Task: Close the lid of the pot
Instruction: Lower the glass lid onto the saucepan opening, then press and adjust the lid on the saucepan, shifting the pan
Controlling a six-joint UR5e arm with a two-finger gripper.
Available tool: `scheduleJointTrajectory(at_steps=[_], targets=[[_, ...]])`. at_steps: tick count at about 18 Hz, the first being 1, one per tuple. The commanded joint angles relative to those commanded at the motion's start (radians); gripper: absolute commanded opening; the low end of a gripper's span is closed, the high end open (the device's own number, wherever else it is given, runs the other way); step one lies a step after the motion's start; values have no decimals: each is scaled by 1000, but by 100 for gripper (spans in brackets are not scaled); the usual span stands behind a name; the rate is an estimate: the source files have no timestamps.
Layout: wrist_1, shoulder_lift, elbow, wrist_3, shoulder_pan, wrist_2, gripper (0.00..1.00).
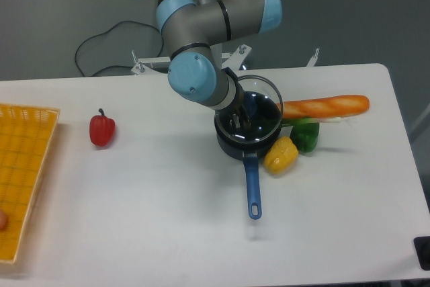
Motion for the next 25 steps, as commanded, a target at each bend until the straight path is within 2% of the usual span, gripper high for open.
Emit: scheduleJointTrajectory(at_steps=[3,6,23,25], targets=[[23,0,-12,-31,5,-69,58],[21,0,-17,-31,5,-74,58],[18,0,-34,-26,-12,-37,58],[20,-3,-46,-29,-24,9,58]])
